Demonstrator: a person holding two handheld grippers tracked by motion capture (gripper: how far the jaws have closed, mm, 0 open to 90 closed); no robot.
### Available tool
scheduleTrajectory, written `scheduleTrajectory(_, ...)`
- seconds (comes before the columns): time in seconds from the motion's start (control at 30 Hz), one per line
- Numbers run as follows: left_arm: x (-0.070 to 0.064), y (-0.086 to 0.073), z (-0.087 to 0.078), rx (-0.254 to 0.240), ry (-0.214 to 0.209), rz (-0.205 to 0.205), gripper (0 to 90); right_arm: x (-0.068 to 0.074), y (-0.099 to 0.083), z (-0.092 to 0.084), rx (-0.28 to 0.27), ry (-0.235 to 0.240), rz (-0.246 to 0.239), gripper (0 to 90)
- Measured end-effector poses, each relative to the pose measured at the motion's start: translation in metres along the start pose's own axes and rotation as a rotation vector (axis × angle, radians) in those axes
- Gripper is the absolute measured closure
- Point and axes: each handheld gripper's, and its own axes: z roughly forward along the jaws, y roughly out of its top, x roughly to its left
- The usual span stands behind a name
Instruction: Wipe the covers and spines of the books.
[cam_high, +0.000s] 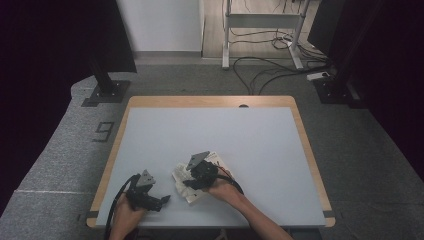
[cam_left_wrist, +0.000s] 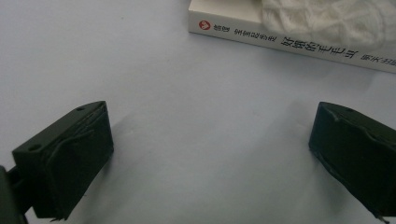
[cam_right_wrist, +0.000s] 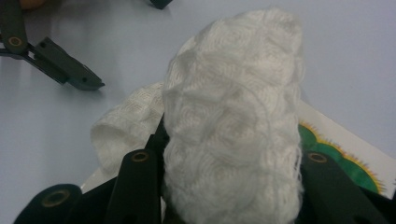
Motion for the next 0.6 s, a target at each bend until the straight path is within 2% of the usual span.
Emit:
scheduleTrajectory(0.37,0.000,0.000,0.000,0.000,0.000,0.000,0.0,-0.012,-0.010,-0.009,-0.002,-0.019,0.037,57.4)
scheduleTrajectory(0.6,0.000,0.000,0.000,-0.001,0.000,0.000,0.0,-0.024,-0.020,-0.017,-0.003,-0.049,0.067,57.4)
